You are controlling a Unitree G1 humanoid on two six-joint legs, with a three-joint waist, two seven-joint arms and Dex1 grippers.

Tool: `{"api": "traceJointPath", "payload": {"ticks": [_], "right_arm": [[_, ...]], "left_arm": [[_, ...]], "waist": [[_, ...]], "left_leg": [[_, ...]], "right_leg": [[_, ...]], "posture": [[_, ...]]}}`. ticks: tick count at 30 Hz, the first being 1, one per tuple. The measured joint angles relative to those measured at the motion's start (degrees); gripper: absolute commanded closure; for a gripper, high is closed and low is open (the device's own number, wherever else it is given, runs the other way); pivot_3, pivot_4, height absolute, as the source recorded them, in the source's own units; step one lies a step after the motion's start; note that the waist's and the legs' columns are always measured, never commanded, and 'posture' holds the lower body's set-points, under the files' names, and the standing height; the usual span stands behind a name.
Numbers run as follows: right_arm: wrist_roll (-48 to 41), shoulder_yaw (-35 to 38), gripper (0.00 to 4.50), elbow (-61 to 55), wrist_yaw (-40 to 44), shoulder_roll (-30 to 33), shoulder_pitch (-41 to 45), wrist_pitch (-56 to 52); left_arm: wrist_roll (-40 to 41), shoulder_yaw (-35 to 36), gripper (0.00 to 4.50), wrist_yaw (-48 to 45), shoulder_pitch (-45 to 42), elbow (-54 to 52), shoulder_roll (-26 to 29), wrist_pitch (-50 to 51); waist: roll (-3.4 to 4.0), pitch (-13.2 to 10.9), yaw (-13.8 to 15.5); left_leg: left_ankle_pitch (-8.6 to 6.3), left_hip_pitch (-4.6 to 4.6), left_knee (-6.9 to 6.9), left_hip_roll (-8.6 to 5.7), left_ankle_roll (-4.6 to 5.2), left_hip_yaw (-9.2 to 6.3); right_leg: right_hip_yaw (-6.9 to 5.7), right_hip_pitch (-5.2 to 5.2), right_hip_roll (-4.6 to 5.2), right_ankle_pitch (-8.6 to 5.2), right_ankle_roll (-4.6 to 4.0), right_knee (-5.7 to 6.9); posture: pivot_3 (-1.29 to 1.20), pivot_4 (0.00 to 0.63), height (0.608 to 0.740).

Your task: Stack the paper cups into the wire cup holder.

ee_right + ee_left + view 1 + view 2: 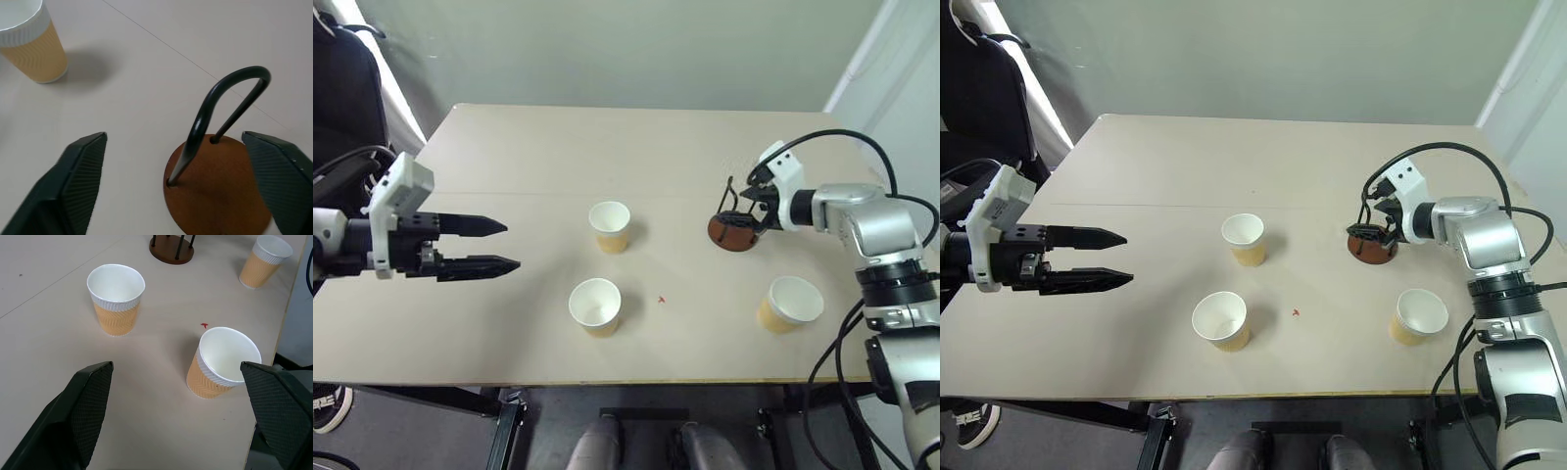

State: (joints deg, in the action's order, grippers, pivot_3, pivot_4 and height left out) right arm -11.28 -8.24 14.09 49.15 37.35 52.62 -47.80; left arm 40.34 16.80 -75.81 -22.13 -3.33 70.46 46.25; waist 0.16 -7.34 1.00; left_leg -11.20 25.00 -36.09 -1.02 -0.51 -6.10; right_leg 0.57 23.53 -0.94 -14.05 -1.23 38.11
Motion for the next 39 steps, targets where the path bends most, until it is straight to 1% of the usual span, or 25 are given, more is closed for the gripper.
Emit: {"api": "traceJointPath", "payload": {"ticks": [1, 3, 9, 10, 12, 15, 16, 19, 22, 25, 26, 27, 30, 39], "right_arm": [[0.2, 0.0, 1.29, 0.2, -0.3, -0.4, 0.0, 0.0], [0.4, 0.0, 2.12, 0.7, -0.7, -1.1, 0.0, 0.3], [0.8, 0.0, 4.37, 1.2, -0.9, -1.5, 0.0, 1.1], [1.0, -0.2, 4.48, 1.2, -0.6, -1.4, 0.0, 1.5], [0.3, -0.1, 4.48, 1.0, 1.7, -0.8, 0.0, 2.2], [-3.3, 0.3, 4.48, -3.0, 9.1, 1.3, -0.6, 4.9], [-5.2, 0.9, 4.48, -5.5, 12.0, 2.1, -1.2, 5.6], [-17.0, 3.3, 4.48, -19.2, 24.9, 6.2, -4.6, 4.3], [-22.2, 2.2, 4.48, -27.7, 29.7, 6.3, -4.6, 3.5], [-21.5, -2.8, 4.48, -29.6, 32.1, 6.3, -4.7, 4.9], [-20.6, -4.4, 4.48, -29.5, 32.8, 6.3, -4.7, 5.9], [-19.3, -6.3, 4.48, -29.2, 33.7, 6.3, -4.7, 7.5], [-16.3, -9.7, 4.48, -26.8, 35.8, 6.1, -4.7, 11.3], [-9.6, -13.2, 4.48, -19.2, 39.0, 4.2, -4.4, 20.3]], "left_arm": [[0.1, 0.0, 0.00, 0.0, 0.0, 0.0, 0.0, 0.0], [0.3, 0.1, 0.00, 0.1, 0.1, 0.0, 0.0, 0.0], [0.4, 0.4, 0.00, 0.1, 0.5, 0.0, 0.0, 0.0], [0.4, 0.6, 0.00, 0.1, 0.6, 0.0, 0.0, 0.0], [0.4, 0.7, 0.00, 0.1, 0.8, 0.0, 0.0, 0.0], [0.4, 1.0, 0.00, 0.1, 0.9, 0.0, 0.0, -0.1], [0.4, 1.0, 0.00, 0.1, 0.9, 0.0, 0.0, -0.1], [0.3, 1.1, 0.00, -0.1, 0.9, 0.7, 0.1, -0.4], [0.2, 0.4, 0.00, -0.1, -0.2, 1.2, 0.1, -0.9], [0.2, -0.3, 0.00, -0.1, -1.7, 1.3, 0.1, -1.2], [0.2, -0.4, 0.00, -0.1, -1.9, 1.3, 0.1, -1.2], [0.2, -0.8, 0.00, -0.1, -2.2, 1.3, 0.1, -1.2], [0.3, -1.0, 0.00, -0.1, -2.2, 1.3, 0.0, -1.2], [0.7, 1.5, 0.00, 0.1, 1.6, -0.8, 0.1, 0.1]], "waist": [[0.00, 0.0, 0.0], [0.00, 0.0, 0.0], [0.00, 0.0, 0.0], [0.00, 0.0, 0.0], [0.00, 0.0, 0.0], [0.01, 0.0, 0.0], [0.00, 0.0, 0.0], [-0.01, 0.0, 0.1], [-0.09, 0.0, -0.2], [-0.08, 0.0, -0.3], [-0.08, 0.0, -0.3], [-0.07, 0.0, -0.4], [-0.08, 0.0, -0.4], [-0.08, 0.0, -0.4]], "left_leg": [[0.00, 0.00, 0.00, 0.00, 0.00, 0.00], [0.04, 0.00, 0.00, 0.00, -0.08, 0.00], [0.08, 0.00, 0.00, 0.00, -0.18, 0.00], [0.08, 0.00, 0.00, 0.01, -0.19, 0.00], [0.10, 0.04, 0.02, 0.00, -0.23, 0.01], [0.12, 0.15, 0.03, 0.02, -0.28, 0.01], [0.12, 0.17, 0.04, 0.03, -0.30, 0.02], [0.11, 0.27, 0.03, 0.12, -0.36, 0.10], [0.14, 0.20, -0.03, 0.20, -0.39, 0.11], [0.26, -0.04, -0.04, 0.20, -0.32, 0.11], [0.23, -0.06, -0.04, 0.20, -0.11, 0.09], [0.08, -0.07, -0.03, 0.21, 0.22, 0.07], [0.14, -0.07, -0.04, 0.24, 0.29, 0.07], [0.12, -0.05, -0.02, 0.29, 0.28, 0.08]], "right_leg": [[0.00, 0.00, 0.00, 0.00, 0.00, 0.01], [0.00, 0.00, 0.00, 0.00, 0.00, 0.01], [-0.01, 0.00, 0.00, 0.00, -0.01, 0.00], [0.00, 0.00, 0.00, 0.00, -0.01, 0.01], [-0.01, 0.05, 0.00, 0.01, -0.01, 0.02], [-0.01, 0.13, -0.02, 0.00, -0.02, 0.00], [-0.02, 0.14, -0.03, 0.00, -0.02, -0.02], [-0.09, 0.13, -0.10, -0.01, -0.03, -0.16], [-0.08, 0.03, -0.17, -0.01, -0.03, -0.18], [-0.05, -0.13, -0.16, 0.07, -0.12, -0.13], [-0.05, -0.13, -0.16, 0.10, -0.16, -0.09], [-0.06, -0.11, -0.16, 0.13, -0.20, -0.06], [-0.10, -0.07, -0.16, 0.19, -0.30, 0.01], [-0.16, -0.04, -0.18, 0.19, -0.34, 0.03]], "posture": [[0.00, 0.150, 0.740], [0.00, 0.150, 0.740], [0.00, 0.150, 0.740], [0.00, 0.150, 0.740], [0.00, 0.150, 0.740], [0.00, 0.150, 0.740], [0.00, 0.150, 0.740], [0.00, 0.150, 0.740], [0.00, 0.150, 0.740], [0.00, 0.150, 0.740], [0.00, 0.150, 0.740], [0.00, 0.150, 0.740], [0.00, 0.150, 0.740], [0.00, 0.150, 0.740]]}}
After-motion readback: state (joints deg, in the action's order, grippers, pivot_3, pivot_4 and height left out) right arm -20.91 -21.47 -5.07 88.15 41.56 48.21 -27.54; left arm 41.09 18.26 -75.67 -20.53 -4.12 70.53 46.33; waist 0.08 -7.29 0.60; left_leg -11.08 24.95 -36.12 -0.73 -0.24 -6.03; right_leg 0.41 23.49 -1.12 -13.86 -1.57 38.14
